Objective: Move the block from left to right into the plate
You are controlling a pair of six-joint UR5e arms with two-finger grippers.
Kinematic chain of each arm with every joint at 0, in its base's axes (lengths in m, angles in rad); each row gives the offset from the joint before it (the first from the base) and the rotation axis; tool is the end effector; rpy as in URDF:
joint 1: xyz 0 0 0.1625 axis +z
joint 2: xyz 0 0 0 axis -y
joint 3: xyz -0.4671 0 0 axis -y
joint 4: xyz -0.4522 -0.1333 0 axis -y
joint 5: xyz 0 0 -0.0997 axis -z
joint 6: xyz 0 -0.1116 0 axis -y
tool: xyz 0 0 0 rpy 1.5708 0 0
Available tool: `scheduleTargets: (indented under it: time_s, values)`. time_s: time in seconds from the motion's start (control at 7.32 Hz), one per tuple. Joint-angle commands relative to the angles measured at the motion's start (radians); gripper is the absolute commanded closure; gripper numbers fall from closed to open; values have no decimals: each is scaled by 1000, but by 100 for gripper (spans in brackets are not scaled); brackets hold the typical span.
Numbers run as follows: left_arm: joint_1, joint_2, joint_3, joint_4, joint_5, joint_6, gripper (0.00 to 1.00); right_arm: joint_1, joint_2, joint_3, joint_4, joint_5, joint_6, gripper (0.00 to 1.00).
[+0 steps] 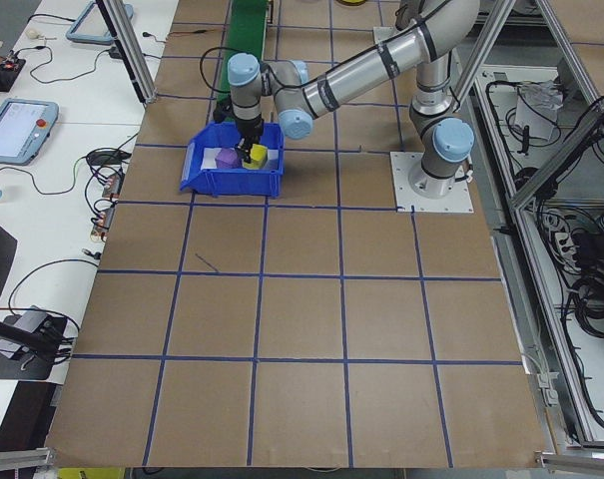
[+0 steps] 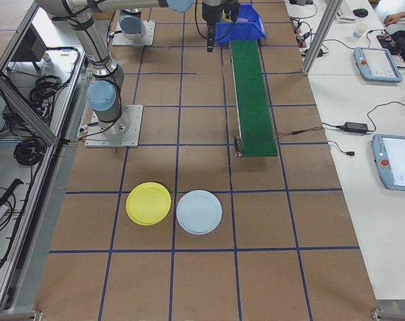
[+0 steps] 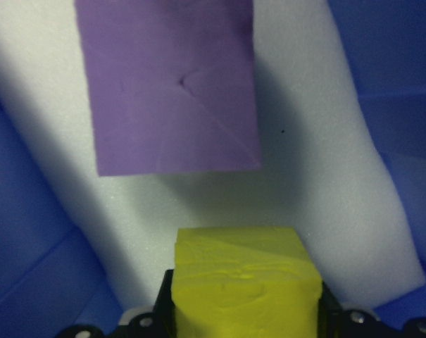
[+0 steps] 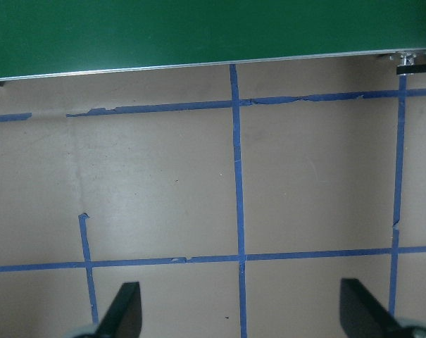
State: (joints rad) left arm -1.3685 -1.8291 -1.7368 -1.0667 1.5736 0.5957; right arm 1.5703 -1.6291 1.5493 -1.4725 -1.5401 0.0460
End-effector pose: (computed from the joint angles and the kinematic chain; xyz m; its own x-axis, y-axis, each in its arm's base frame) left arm -0.0017 -0.6534 0.3246 -0.9232 0.3814 -0.0470 0.3838 0.9212 -0.0644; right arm 0.1365 -0.5212 0.5515 -0.9984 0.0470 -0.0298 0.0465 0.9987 0.0199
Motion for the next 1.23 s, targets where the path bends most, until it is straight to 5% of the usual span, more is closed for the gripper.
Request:
scheduleTargets:
  time_s: [0.0, 0.14, 1.09]
  values:
    - [-29, 122, 118, -126, -26, -48, 61, -1, 0, 0, 1, 1, 0, 0]
    - [-53, 120, 161, -165, -93, -119, 61, -1, 0, 0, 1, 2, 0, 0]
    - [-287, -121, 160, 106, -101, -411, 55, -3, 0, 0, 1, 0, -2, 0]
